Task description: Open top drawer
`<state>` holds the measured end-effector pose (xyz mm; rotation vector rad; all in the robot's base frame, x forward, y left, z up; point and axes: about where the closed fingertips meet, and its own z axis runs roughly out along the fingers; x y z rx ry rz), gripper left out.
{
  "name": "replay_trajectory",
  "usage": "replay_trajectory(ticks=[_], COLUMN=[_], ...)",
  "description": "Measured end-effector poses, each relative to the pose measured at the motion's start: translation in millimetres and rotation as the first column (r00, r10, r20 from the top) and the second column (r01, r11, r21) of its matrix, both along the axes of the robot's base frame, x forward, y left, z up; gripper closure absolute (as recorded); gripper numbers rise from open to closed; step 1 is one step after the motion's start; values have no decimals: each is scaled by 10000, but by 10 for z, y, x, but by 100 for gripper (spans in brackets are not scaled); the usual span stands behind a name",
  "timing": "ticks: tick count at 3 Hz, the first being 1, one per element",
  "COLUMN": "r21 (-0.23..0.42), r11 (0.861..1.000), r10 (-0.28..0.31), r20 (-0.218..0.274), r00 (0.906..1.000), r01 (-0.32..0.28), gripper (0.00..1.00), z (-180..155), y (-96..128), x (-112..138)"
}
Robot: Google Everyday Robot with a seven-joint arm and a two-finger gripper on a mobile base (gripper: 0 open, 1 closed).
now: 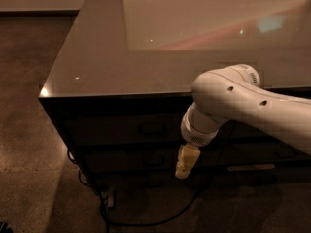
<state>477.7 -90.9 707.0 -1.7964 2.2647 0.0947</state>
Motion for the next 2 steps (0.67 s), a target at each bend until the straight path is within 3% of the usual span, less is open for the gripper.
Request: replay_trajectory(ticks=[1,2], r21=[859,860], r11=[9955,9955], r10=[382,383], r20=[223,224], r00=[9990,9990], r01=[-400,-401], gripper=[0,0], z=[-70,-70], y=[27,27], x=[182,182])
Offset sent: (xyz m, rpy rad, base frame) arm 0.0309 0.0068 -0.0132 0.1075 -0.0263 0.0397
